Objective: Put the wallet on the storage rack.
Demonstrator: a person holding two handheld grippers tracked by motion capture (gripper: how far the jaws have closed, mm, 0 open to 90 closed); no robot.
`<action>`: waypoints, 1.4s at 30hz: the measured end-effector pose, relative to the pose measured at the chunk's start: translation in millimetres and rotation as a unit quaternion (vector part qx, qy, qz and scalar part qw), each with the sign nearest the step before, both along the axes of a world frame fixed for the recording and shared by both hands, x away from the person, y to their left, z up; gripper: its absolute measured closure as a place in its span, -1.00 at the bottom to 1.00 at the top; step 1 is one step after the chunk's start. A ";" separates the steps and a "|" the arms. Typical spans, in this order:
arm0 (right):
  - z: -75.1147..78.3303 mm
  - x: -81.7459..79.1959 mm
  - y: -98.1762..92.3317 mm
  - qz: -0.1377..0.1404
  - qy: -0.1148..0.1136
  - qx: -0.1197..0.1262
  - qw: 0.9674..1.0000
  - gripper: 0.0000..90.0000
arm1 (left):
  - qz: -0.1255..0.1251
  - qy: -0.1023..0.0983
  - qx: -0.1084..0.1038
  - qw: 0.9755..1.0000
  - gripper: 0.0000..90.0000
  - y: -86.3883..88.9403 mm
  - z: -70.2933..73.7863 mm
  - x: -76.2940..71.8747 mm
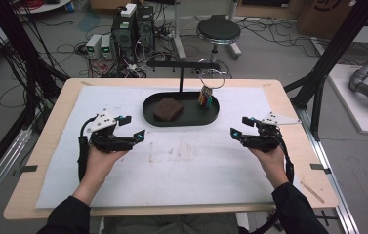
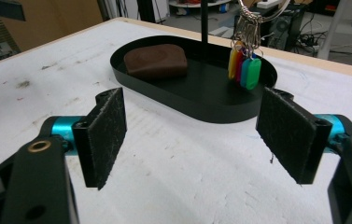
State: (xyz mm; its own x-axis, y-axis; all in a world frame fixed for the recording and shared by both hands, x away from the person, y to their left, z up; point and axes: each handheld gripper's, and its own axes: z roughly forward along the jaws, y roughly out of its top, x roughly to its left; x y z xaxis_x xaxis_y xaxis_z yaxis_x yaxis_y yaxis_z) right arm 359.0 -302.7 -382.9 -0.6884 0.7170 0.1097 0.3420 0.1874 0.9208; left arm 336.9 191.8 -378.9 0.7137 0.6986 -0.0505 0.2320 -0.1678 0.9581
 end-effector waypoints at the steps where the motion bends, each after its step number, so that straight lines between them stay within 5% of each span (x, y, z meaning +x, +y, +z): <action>1: 0.3 -1.1 -0.8 -0.001 -0.001 0.000 1.000 -0.46 | 0.003 -0.001 0.000 1.000 -0.49 3.9 -1.2 -1.4; 9: -2.5 -2.9 -5.8 -0.007 -0.006 -0.002 1.000 -0.49 | 0.014 -0.003 -0.007 1.000 -0.49 19.9 -14.6 -6.6; 18: -4.2 0.9 -9.5 -0.020 -0.003 0.000 1.000 -0.49 | 0.019 -0.015 0.004 1.000 -0.49 18.2 -18.3 -8.4; 42: -7.0 0.7 -14.6 -0.023 -0.005 -0.010 1.000 -0.49 | 0.024 -0.007 0.010 1.000 -0.49 14.2 -23.9 -5.3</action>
State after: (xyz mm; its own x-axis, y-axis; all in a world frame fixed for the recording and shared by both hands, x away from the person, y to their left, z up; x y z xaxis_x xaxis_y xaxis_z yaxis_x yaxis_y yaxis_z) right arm 359.6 -317.4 -389.9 -0.6550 0.7504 0.0889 0.3421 0.1896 0.9203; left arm 331.6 206.0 -402.8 0.6799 0.7328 -0.0269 0.2277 -0.1761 0.9577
